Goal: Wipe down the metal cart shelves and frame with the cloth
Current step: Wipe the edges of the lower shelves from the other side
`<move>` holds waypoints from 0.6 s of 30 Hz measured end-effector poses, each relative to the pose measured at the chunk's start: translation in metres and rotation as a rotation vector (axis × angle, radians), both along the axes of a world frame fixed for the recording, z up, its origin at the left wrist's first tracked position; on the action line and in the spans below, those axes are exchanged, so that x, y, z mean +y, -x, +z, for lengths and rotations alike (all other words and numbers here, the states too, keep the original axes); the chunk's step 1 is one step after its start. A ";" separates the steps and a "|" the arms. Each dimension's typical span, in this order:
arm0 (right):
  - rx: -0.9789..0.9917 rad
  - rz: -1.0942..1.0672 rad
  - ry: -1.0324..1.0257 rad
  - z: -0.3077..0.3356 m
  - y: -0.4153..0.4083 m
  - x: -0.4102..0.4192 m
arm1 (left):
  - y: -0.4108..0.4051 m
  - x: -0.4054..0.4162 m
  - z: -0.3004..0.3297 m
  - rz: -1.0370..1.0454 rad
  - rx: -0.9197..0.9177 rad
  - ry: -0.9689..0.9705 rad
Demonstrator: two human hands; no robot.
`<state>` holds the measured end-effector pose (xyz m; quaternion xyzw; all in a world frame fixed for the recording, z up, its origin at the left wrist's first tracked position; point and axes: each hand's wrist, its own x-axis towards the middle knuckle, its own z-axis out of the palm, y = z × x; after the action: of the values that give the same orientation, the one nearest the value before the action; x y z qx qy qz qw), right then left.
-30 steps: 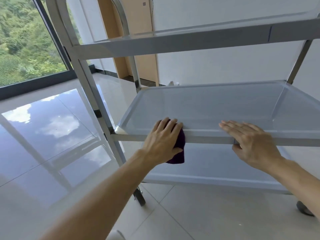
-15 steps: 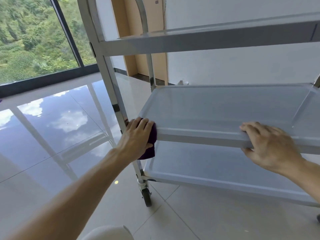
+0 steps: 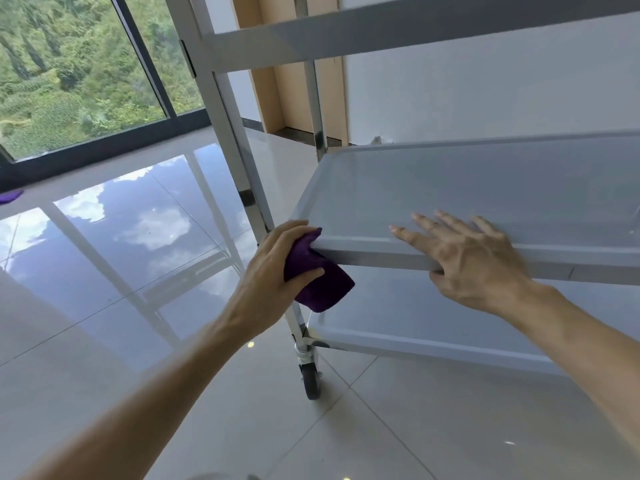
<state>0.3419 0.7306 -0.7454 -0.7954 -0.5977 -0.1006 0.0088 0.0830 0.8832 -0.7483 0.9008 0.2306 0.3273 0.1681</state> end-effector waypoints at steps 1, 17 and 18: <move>-0.001 -0.002 -0.003 0.000 0.000 0.000 | 0.007 -0.005 0.002 0.024 -0.070 0.052; -0.006 0.025 -0.076 -0.001 0.012 0.001 | -0.012 0.007 -0.070 0.360 -0.656 0.435; -0.012 0.029 -0.079 -0.001 0.012 0.000 | -0.014 0.009 -0.080 0.365 -0.676 0.450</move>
<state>0.3297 0.7305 -0.7467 -0.7849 -0.6049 -0.1286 0.0378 0.0972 0.8920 -0.8278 0.6287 0.3835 0.5694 0.3653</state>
